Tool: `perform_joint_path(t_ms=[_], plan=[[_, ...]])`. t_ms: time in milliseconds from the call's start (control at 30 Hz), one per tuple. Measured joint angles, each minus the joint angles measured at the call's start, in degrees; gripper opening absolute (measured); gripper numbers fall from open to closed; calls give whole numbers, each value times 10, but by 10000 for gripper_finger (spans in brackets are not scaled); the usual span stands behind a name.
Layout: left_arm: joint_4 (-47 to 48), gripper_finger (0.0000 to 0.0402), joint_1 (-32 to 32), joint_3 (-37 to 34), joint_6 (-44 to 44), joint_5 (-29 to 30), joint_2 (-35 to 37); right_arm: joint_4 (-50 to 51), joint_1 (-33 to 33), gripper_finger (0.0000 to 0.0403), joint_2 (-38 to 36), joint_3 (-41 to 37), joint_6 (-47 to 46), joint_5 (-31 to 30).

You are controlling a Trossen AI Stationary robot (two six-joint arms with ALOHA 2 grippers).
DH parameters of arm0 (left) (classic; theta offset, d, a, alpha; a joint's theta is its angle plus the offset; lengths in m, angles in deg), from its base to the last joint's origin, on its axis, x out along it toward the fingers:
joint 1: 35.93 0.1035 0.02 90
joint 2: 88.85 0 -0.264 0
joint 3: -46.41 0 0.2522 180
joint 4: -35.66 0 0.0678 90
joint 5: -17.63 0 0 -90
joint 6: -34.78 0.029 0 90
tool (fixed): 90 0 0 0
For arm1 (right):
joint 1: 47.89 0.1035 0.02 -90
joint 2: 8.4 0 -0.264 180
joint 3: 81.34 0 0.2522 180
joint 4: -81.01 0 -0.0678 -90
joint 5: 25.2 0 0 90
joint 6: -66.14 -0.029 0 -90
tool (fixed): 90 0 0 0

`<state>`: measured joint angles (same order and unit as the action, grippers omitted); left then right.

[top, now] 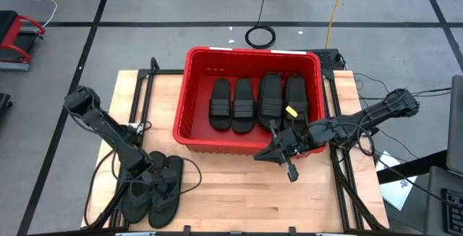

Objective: Pick and place slides into bin
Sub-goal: Put the black slipper into the red organizer bin

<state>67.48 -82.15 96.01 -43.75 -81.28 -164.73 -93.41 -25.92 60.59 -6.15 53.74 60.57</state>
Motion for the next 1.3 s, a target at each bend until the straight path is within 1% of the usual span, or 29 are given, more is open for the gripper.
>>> perform_joint_path(t_ms=[100,200,300,333,433,533,633,700,767,967,1067,1133,1200,1300], plan=[[-16,192,0,0,18,9,-1,0,0,0,0,0,3,-1],[-23,116,0,0,19,34,-1,0,0,0,0,0,18,-1],[-53,30,0,0,36,39,-1,-1,0,0,0,0,22,-2],[-63,16,0,0,40,39,-1,-1,0,0,0,0,22,-2],[-98,14,0,0,51,37,-1,-1,0,0,0,0,28,-2],[-137,5,0,0,59,15,1,-1,0,0,0,0,28,-2],[-179,6,-4,0,69,-3,15,-1,0,0,0,0,28,-2],[-189,5,-9,0,81,-4,33,-1,0,0,0,0,28,-2],[-187,3,-12,0,88,11,51,-1,0,0,0,0,28,-2],[-172,2,-12,11,107,84,105,-1,0,0,0,0,27,0],[-163,2,-12,48,169,130,116,-2,2,0,2,0,31,42],[-160,2,-9,82,226,146,119,-1,3,0,4,0,30,45],[-130,2,1,125,268,154,119,-1,3,0,4,0,28,24],[-45,2,23,202,318,161,118,-2,2,0,4,0,43,-22]])
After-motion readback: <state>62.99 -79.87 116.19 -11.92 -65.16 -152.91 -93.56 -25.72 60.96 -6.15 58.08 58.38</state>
